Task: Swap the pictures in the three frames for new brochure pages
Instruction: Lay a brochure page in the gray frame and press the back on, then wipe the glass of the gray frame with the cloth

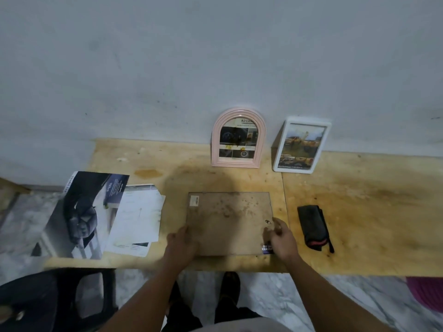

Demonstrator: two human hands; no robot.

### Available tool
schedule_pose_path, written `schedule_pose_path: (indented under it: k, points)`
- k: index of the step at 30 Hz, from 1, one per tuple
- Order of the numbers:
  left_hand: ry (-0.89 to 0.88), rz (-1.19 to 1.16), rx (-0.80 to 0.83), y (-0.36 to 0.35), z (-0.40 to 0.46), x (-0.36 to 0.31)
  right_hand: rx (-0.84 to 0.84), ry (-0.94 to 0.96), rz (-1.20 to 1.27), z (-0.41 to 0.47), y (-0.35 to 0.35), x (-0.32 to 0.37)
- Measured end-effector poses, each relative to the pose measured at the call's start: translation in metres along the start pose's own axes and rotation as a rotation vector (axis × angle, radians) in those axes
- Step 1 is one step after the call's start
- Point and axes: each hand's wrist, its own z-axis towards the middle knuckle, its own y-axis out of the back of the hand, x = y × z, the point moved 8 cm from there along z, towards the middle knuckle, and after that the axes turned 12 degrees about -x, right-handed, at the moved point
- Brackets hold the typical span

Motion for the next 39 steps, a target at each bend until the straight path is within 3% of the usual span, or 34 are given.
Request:
schedule_pose_path:
  k: [5,8,15,21,24,28,30,33,36,39]
  points:
    - [-0.029,0.003,0.07,0.011,-0.008,-0.011,0.058,-0.039,0.048,0.005,0.011,0.001]
    - [-0.057,-0.03,0.008,0.029,-0.008,-0.021,0.108,-0.075,0.101,0.01,0.024,0.022]
    - [-0.061,-0.449,-0.076,0.091,0.001,-0.059,0.228,-0.282,0.198,0.035,0.044,0.06]
    - [-0.217,-0.463,-0.167,0.132,0.009,-0.104,0.32,-0.155,0.292,0.034,0.056,0.106]
    - [-0.179,-0.475,-0.213,0.131,0.019,-0.107,0.268,-0.1,0.335,0.038,0.052,0.107]
    - [0.218,-0.711,-0.021,0.076,0.016,-0.072,0.171,-0.23,0.437,0.041,0.029,0.072]
    - [0.314,-0.706,0.017,0.049,0.013,-0.049,0.124,-0.286,0.41,0.04,0.018,0.049]
    - [0.319,-0.676,-0.073,0.03,0.019,-0.03,0.095,-0.368,0.356,0.029,0.012,0.033]
    - [0.293,-0.614,-0.128,0.022,0.032,-0.029,0.082,-0.327,0.23,0.041,0.021,0.026]
    - [0.26,-0.506,-0.148,0.015,0.048,-0.03,-0.149,-0.156,-0.006,0.067,0.061,0.015]
